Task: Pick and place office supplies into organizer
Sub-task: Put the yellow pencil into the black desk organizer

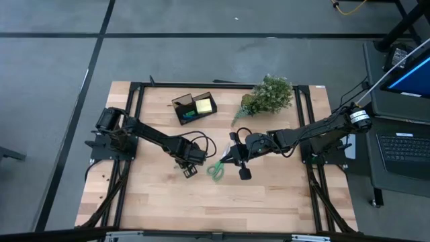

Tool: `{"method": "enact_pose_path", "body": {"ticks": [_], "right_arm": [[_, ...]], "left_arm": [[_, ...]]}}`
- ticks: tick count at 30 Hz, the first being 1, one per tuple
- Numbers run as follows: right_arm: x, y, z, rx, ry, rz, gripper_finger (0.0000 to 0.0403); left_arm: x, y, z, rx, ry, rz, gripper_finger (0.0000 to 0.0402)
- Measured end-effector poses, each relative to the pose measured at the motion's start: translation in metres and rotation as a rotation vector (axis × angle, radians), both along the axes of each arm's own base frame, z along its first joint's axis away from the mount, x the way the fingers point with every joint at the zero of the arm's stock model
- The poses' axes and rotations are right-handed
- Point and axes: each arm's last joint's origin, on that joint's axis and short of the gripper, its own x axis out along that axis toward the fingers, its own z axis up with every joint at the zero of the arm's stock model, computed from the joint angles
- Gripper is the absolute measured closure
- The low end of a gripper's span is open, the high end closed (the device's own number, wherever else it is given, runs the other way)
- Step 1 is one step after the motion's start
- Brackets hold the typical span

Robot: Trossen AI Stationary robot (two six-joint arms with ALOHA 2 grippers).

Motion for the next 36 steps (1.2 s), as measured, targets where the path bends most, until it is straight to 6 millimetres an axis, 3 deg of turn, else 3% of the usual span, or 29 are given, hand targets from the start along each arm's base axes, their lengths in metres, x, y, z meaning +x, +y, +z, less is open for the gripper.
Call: {"method": "enact_pose_path", "body": {"ticks": [11, 36], "right_arm": [[0.000, 0.000, 0.000, 0.000, 0.000, 0.000, 0.0377], [0.000, 0.000, 0.000, -0.002, 0.000, 0.001, 0.0377]], "left_arm": [[-0.001, 0.000, 0.003, -0.001, -0.009, -0.001, 0.0374], [-0.018, 0.009, 0.054, 0.016, -0.132, -0.008, 0.0375]]}}
